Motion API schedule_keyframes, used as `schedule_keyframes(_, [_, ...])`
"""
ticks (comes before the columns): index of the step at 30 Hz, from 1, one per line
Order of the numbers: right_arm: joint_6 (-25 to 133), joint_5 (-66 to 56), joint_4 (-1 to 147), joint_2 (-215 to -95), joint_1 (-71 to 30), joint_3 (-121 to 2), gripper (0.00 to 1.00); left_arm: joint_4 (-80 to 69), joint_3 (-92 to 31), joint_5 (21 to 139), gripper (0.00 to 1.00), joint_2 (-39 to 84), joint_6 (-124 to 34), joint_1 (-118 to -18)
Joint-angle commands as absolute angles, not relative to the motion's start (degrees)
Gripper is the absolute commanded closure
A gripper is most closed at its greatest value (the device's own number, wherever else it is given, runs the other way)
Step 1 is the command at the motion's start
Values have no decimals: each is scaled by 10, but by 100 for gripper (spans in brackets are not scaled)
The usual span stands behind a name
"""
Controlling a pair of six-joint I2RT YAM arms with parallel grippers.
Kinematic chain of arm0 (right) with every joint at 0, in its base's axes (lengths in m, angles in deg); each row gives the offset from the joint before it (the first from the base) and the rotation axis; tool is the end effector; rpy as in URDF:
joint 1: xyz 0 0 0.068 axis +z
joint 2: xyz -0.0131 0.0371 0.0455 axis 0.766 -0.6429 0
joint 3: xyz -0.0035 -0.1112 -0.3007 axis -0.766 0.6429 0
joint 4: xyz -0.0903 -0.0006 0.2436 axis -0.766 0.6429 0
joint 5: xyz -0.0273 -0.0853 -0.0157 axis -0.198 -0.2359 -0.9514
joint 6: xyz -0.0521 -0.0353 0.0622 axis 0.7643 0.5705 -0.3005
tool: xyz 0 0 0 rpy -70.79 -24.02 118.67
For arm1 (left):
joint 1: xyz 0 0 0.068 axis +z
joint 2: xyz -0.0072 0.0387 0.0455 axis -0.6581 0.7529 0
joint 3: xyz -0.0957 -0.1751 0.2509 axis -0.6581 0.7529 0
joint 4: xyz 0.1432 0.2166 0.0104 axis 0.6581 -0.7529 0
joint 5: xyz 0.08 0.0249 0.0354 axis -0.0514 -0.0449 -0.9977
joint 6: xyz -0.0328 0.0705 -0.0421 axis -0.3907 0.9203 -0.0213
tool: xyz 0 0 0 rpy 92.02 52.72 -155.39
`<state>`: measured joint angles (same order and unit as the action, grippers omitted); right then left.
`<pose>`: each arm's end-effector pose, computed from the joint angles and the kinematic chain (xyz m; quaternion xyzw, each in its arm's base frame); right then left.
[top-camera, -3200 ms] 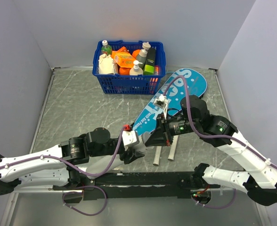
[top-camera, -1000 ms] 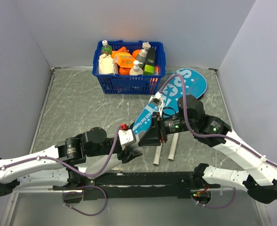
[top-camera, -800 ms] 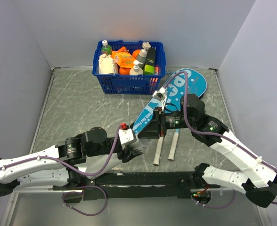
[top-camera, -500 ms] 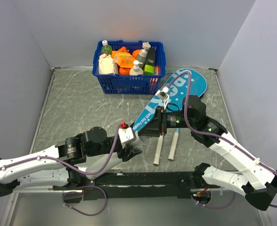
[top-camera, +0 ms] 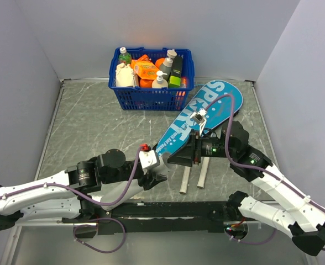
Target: Pack up the badminton gear
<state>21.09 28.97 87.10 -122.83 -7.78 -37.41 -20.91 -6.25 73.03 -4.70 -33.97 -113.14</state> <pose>0.1008 0.1619 0.4036 -0.2435 0.7131 0.5979 0.2733 0.0617 -0.1953 0.3694 0.4657 0.6349 -0.3709 0.4925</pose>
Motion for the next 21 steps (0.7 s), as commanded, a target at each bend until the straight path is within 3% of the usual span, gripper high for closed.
schedule_keyframes(1, [213,296,923,-1230,-61,-332,56,-187,-63,727,97,-57,-325,-1137])
schedule_keyframes(10, [233,244,960,-1264,-9,-347,60,-179,-60,664,98,-50,-321,-1136])
schedule_keyframes(13, [267,142,1038,-1262,-10,-403,54,-206,-82,627,98,-37,-316,-1133])
schedule_keyframes(18, [314,-56,1112,-1271,-11,-494,54,-234,-111,616,98,-17,-311,-1094])
schedule_keyframes(21, [322,-167,1113,-1247,-10,-488,53,-253,-136,624,98,-11,-306,-1029])
